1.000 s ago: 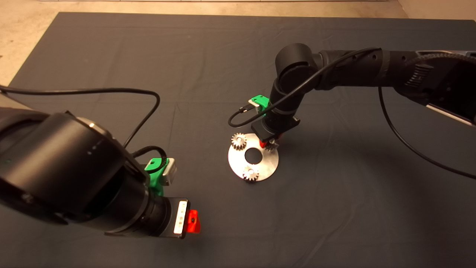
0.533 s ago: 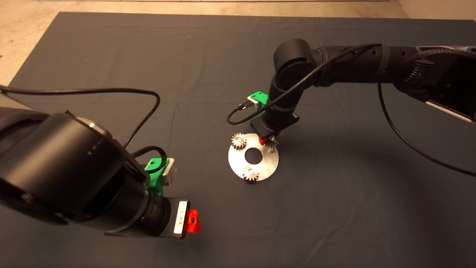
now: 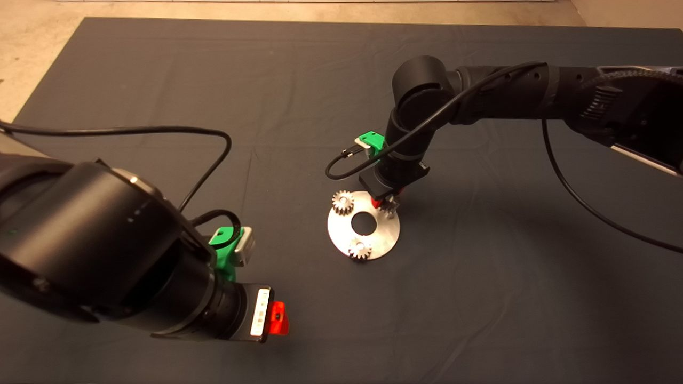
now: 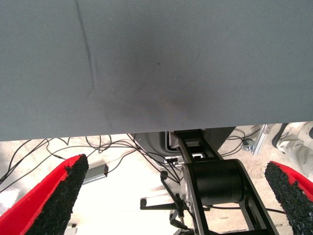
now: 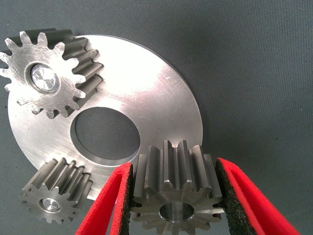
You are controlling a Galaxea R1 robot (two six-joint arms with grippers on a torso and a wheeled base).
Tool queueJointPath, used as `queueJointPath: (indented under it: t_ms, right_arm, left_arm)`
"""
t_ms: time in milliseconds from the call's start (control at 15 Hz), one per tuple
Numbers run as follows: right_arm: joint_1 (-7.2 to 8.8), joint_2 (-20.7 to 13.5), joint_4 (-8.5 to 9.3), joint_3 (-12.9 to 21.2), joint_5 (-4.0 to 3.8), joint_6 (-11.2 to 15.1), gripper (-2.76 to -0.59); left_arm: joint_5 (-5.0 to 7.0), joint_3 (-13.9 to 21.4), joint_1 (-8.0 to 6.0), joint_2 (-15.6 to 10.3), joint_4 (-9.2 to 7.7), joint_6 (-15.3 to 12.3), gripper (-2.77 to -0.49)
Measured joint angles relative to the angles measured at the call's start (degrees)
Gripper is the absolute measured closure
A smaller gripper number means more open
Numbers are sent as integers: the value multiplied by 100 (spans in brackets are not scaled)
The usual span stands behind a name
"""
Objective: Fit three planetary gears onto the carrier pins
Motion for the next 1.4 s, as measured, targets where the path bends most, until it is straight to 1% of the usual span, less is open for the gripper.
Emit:
queueJointPath:
  t_ms: [333, 1267, 1400]
  right_arm:
    - [-76, -27, -1, 0, 9, 0, -107]
    - [-76, -51, -1, 0, 13, 0, -107]
    - [-78, -79, -1, 10, 31, 0, -107]
  left_arm:
    - [0, 0, 0, 0, 0, 0, -262]
    - [0, 0, 0, 22, 0, 0, -262]
    - [-2, 0, 0, 52, 0, 0, -262]
